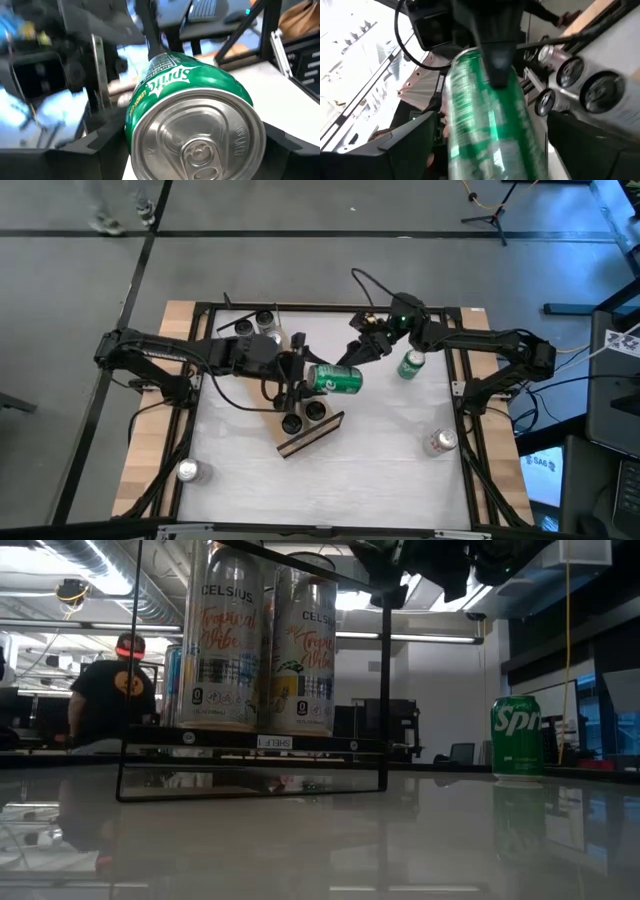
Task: Place canned beverage on shelf
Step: Put the green soda can on the shelf
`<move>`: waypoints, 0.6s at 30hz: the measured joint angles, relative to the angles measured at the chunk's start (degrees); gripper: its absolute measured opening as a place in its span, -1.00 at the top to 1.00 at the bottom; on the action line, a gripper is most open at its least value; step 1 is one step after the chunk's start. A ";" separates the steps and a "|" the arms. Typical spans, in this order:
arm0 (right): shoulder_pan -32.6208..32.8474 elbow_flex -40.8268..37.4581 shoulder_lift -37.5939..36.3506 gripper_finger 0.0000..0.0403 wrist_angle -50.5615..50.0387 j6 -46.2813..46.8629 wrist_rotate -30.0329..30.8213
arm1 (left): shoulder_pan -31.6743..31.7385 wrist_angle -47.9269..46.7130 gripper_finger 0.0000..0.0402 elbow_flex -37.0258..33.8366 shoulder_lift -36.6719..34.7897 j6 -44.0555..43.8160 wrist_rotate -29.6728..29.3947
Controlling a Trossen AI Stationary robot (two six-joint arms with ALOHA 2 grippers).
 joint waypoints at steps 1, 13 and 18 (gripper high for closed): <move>-0.77 0.00 -0.03 -0.86 -0.03 -0.03 -0.20 | -0.01 -2.52 -0.43 1.14 -0.09 -1.11 -0.10; -7.59 0.00 -0.03 -0.86 -0.74 -4.84 -0.60 | -0.04 -34.76 -0.43 19.88 -0.07 -14.54 -4.61; -7.37 0.00 -0.03 -0.86 -0.76 -7.07 -0.67 | 0.34 -48.02 -0.43 27.54 -0.11 -22.45 -9.18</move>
